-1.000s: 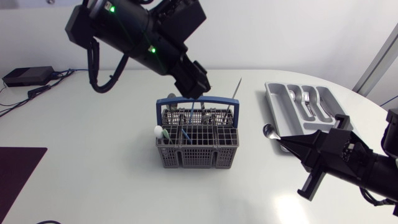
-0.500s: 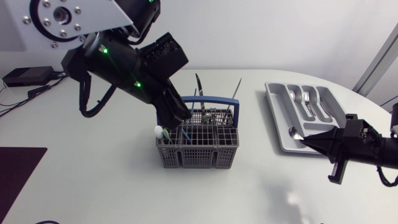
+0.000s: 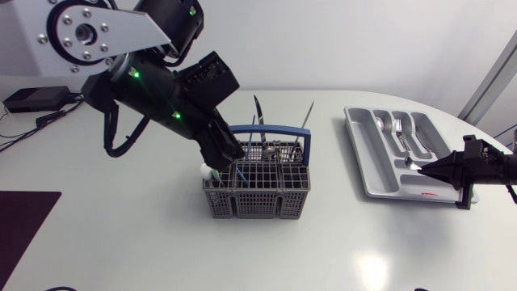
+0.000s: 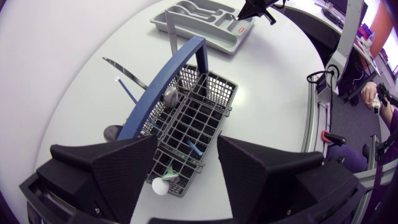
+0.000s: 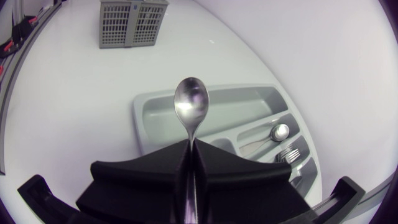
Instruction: Unload the cutlery basket into the drawer organizer.
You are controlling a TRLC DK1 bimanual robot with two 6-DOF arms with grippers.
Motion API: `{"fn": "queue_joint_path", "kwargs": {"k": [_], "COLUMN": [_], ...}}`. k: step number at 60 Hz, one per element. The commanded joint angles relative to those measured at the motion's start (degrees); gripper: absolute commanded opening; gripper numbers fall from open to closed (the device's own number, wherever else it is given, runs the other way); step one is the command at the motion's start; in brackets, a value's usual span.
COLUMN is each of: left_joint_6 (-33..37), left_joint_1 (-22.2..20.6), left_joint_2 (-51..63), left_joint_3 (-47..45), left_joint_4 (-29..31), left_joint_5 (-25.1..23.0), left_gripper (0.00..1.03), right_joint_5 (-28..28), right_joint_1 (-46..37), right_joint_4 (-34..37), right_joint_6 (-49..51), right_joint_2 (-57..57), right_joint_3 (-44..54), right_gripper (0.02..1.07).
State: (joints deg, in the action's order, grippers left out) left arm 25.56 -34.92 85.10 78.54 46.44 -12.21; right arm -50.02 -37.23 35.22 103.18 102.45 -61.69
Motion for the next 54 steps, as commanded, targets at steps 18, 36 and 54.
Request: {"fn": "queue_joint_path", "kwargs": {"k": [18,36,54], "left_joint_6": [0.81,0.81,2.12], "left_joint_1": [-0.33,-1.65,-2.44], "left_joint_2": [-0.2,-0.02,-1.52], "left_joint_3": [-1.46,-1.37,-2.78], "left_joint_4": [-0.2,-0.56,-0.38], "left_joint_5": [-1.33,-1.86,-2.38], "left_gripper": [0.81,0.81,0.84], "right_joint_5": [8.36,9.59,3.88], "right_joint_1": [-2.05,-1.88,2.08], "right_joint_4": [6.7,3.27,5.3], "right_joint_6": [15.21,14.95,4.49], "right_joint_2": [13.3,10.84,-4.98], "right_joint_3": [-12.49,-8.8,-1.41], "right_gripper": [0.08,0.57,0.88]}}
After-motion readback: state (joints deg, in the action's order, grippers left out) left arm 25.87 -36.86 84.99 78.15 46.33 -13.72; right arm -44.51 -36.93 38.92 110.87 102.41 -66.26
